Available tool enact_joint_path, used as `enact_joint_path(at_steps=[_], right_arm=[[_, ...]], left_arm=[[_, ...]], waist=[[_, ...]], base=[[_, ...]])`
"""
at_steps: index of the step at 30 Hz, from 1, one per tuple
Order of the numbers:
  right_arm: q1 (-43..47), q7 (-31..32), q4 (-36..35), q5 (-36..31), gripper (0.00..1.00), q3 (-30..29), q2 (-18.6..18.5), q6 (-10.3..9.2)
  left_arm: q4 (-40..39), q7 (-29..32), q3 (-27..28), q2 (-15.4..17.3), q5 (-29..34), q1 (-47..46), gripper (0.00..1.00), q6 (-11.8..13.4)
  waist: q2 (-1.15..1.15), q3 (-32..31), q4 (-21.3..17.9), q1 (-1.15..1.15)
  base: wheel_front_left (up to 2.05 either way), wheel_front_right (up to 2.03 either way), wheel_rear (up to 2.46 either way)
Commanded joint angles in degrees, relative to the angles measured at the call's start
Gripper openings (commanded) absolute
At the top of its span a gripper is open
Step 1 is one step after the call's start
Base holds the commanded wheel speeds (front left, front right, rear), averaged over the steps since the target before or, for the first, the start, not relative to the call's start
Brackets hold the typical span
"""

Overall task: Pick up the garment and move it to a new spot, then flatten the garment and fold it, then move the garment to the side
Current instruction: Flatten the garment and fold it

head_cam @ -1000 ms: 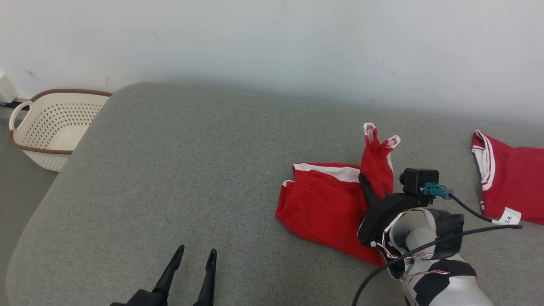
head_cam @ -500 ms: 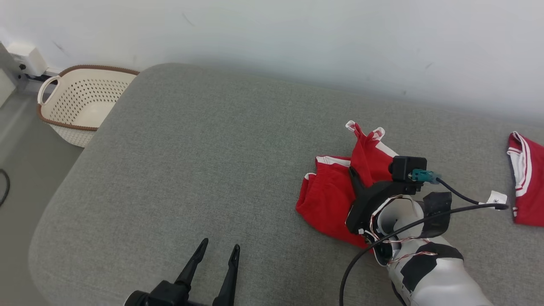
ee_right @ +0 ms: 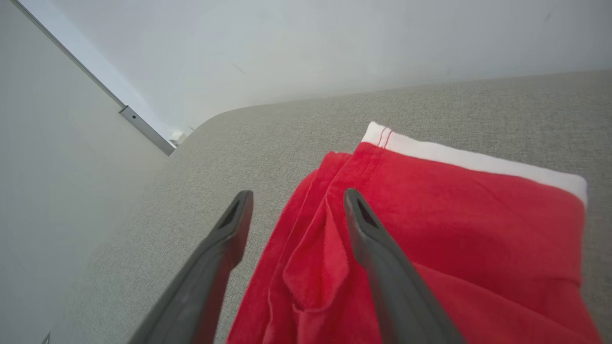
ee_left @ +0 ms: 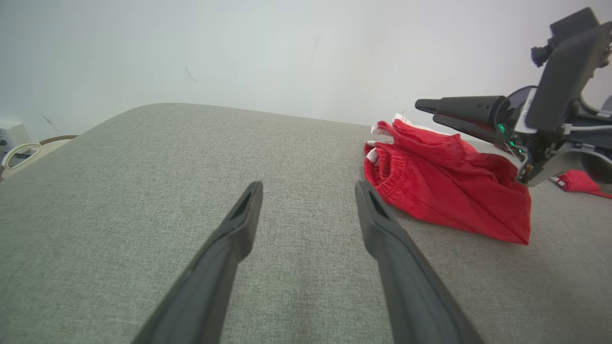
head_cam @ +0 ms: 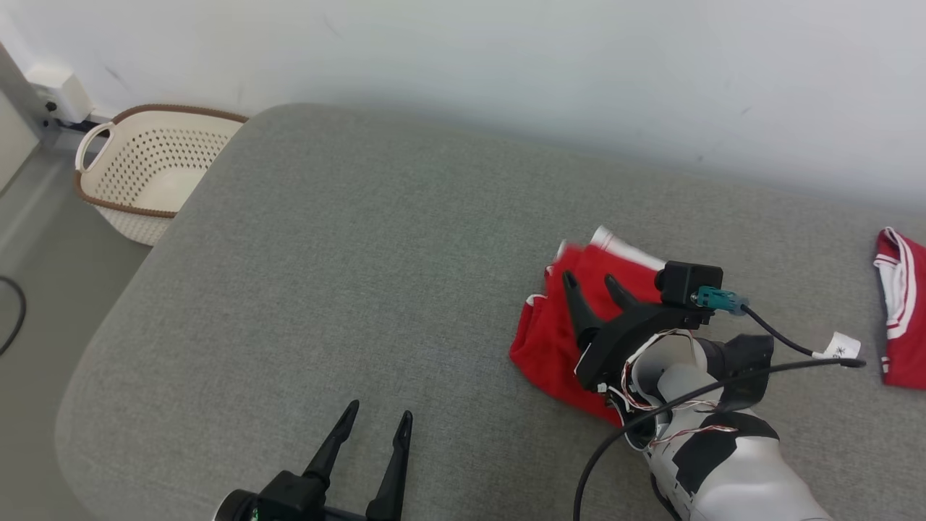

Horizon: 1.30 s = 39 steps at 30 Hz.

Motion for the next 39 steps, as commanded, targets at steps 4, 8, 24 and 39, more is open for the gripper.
enact_joint_path(at_steps=[4,8,24,39], right_arm=[[1.19,-2.71,-2.63,1.70,1.00,0.68,-0.56,0.03],[2.74,-4.07,-6.25,1.92,1.00,0.89,-3.95,0.03],[11.92,-4.66,-14.01,-5.55,1.00,-8.83,-12.87,0.03],[13.42,-4.67,-13.08,-11.02,0.00,-10.06,-8.13,0.03]], left_arm=[[0.07,-0.35,1.17,0.32,0.14,1.23,1.00,0.33],[-0.50,-0.35,2.33,0.97,0.27,2.28,1.00,0.40],[-2.24,-0.35,4.54,1.79,0.79,4.71,1.00,0.99],[-2.98,-0.35,5.77,2.22,1.72,2.89,1.00,1.44]], waist=[[0.00,-1.71,-1.91,0.00],[0.00,-2.58,-3.44,0.00],[0.00,-2.65,-6.87,0.00],[0.00,-1.07,-4.98,0.00]], base=[[0.00,0.00,0.00],[0.00,0.00,0.00],[0.00,0.00,0.00],[0.00,0.00,0.00]])
